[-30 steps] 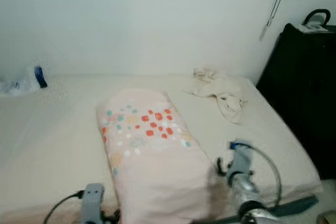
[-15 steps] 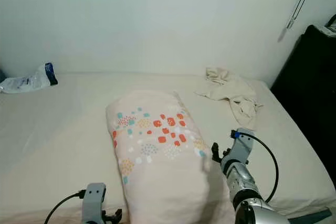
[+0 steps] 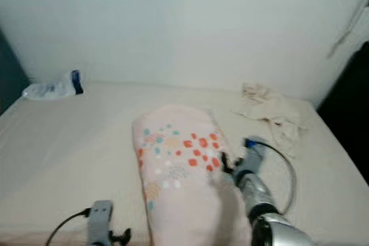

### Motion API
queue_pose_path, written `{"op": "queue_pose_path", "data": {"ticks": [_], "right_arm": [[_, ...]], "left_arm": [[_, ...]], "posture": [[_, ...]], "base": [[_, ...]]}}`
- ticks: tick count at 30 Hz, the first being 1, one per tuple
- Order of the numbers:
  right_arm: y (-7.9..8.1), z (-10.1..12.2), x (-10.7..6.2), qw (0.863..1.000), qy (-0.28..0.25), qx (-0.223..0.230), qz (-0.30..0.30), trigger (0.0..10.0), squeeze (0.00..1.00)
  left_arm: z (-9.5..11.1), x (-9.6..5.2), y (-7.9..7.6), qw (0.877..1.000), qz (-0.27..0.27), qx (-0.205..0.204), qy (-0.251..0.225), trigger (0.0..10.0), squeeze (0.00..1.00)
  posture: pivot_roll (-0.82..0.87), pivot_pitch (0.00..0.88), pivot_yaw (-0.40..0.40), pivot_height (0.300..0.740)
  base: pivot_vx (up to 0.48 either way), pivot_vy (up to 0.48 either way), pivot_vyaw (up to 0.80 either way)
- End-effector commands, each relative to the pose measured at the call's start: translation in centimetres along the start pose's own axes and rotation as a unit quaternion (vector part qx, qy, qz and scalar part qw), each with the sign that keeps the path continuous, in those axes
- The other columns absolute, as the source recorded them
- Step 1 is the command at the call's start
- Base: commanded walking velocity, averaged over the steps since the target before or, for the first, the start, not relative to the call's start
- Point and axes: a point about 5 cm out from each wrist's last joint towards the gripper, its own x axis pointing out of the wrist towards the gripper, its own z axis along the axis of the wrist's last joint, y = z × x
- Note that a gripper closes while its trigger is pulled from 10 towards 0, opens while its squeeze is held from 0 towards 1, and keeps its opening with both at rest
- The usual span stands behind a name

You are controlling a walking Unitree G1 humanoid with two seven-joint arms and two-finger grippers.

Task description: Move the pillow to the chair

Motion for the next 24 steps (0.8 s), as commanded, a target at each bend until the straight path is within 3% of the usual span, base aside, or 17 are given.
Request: {"op": "queue_pose_path", "data": {"ticks": [1,4,9,12,18,24], "right_arm": [[-0.5,-0.2,-0.2,1.0,0.003,0.013,-0.008,10.0,0.0],[-0.5,-0.2,-0.2,1.0,0.003,0.016,-0.008,10.0,0.0],[-1.1,-0.6,-0.3,0.999,0.014,0.017,-0.037,10.0,0.0],[-3.0,-1.2,-1.0,0.992,0.039,0.004,-0.116,10.0,0.0],[-4.7,-1.2,-1.7,0.987,0.036,0.018,-0.154,10.0,0.0],[-4.4,-1.3,-1.6,0.987,0.05,0.004,-0.152,10.0,0.0]], "left_arm": [[-1.0,-0.2,-0.2,1.0,-0.003,-0.003,0.018,10.0,0.0],[-1.0,-0.2,-0.2,1.0,-0.003,-0.003,0.018,10.0,0.0],[-0.9,-0.2,-0.3,1.0,-0.007,-0.002,0.019,10.0,0.0],[-1.0,-0.2,-0.4,1.0,-0.014,-0.007,0.022,10.0,0.0],[-1.0,-0.2,-0.6,0.999,-0.027,-0.009,0.023,10.0,0.0],[-1.0,-0.1,-0.9,0.999,-0.037,-0.005,0.022,10.0,0.0]], "posture": [[0.13,0.0,-0.053,0.74],[0.13,0.0,-0.052,0.74],[0.12,0.0,-0.05,0.74],[0.12,0.0,-0.051,0.74],[0.11,0.0,-0.049,0.74],[0.11,0.0,-0.046,0.74]], "base": [[0.0,0.0,0.76],[0.0,0.0,0.76],[0.0,0.0,0.0],[0.0,0.0,0.0],[0.0,0.0,0.0],[0.0,0.0,-0.38]]}}
